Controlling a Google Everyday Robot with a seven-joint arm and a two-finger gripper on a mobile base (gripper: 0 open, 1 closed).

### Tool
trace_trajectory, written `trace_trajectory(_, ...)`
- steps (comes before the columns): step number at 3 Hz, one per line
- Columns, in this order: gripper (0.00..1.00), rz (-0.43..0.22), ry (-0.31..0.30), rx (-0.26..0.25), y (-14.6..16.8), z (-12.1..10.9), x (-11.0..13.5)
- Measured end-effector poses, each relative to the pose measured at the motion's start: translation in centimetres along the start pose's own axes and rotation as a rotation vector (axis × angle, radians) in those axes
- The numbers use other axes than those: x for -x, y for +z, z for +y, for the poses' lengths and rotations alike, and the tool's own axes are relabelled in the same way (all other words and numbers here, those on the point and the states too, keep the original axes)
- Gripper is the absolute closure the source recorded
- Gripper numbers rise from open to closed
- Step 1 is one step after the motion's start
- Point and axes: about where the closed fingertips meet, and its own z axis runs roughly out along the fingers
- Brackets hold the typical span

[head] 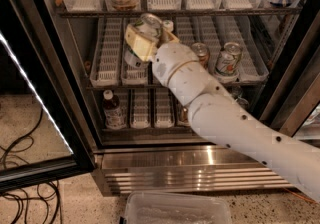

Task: Pick 7up can from middle shelf of fridge

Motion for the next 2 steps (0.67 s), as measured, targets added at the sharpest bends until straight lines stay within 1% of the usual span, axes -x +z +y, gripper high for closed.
trace_trajectory(1,1.00,-0.094,0.129,0.030,-4.84,-5.87,6.49)
trace_trajectory(2,1.00,-0.094,0.129,0.030,-4.84,-5.87,6.48)
